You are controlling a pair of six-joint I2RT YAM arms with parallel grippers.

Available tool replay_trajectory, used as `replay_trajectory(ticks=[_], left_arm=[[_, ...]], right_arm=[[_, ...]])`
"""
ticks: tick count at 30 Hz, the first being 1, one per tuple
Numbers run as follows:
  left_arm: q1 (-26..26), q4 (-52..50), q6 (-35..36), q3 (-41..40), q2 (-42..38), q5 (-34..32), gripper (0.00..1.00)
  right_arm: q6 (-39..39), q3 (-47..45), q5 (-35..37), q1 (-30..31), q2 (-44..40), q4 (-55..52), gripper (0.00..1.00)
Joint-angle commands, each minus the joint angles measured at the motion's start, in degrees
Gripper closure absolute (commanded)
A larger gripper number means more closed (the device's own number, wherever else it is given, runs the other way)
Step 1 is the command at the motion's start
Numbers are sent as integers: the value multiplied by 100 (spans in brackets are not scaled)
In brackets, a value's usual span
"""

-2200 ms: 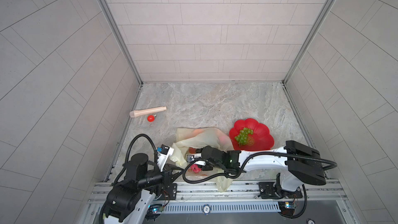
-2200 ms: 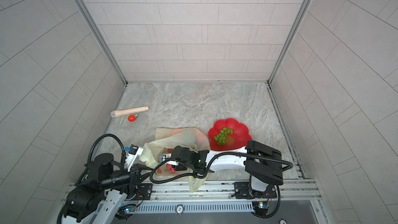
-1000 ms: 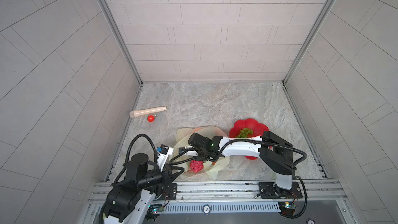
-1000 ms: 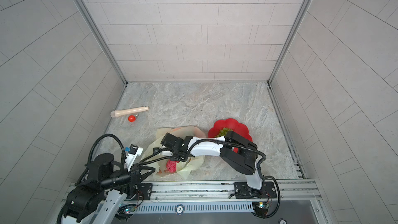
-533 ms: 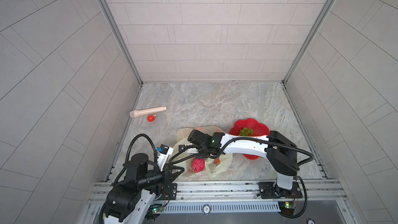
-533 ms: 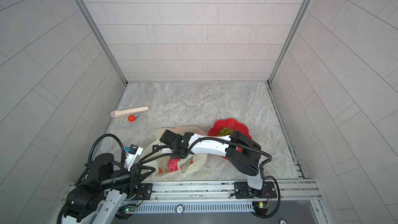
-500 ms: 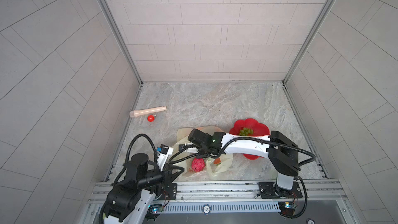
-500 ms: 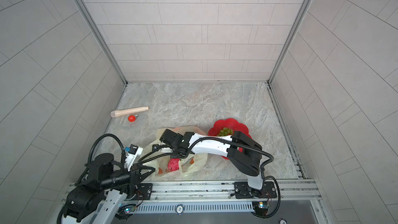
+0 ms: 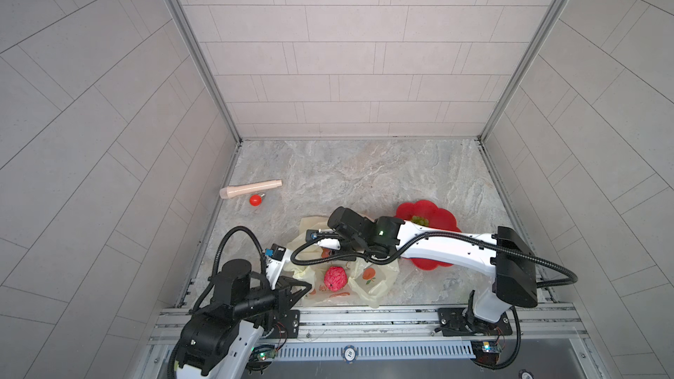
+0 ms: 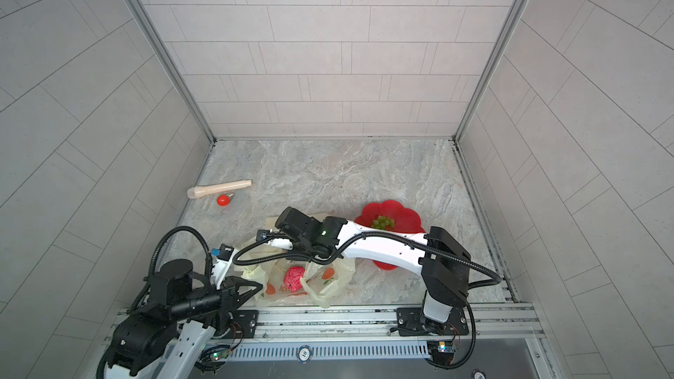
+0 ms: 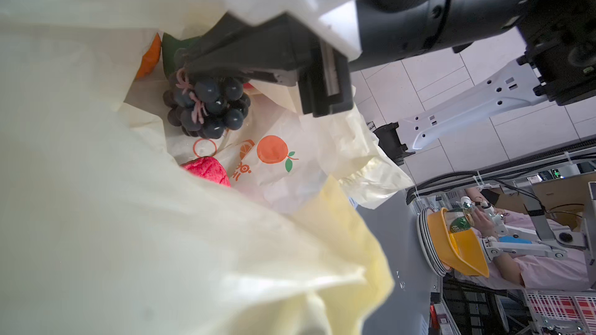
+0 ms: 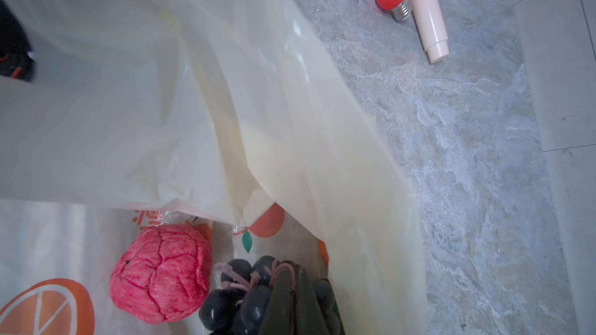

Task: Take fruits out of the plastic bag
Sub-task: Take out the fake fruit from the plastic bag.

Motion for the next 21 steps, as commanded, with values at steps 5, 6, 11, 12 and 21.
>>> replay_trajectory(ticks=[5,6,11,12,21], left_arm=[[29,22,-351,344,333,-775,95],[29,93,-384,413,404,-829,95],[29,418,-452,722,735,-1222,95],[29,457,-470,763,802,-1315,95],[29,944,-772,1110,1373,-1875,95]], right_arm=[[661,304,-353,-10,-522,338,100],[729,330,-399,-4,-573,383,100],[1023,459,-499,-4,-857,592,100],[1060,511,-516,-4,-893,593,100],[1361,984,-667,-4,-1253,667,100]])
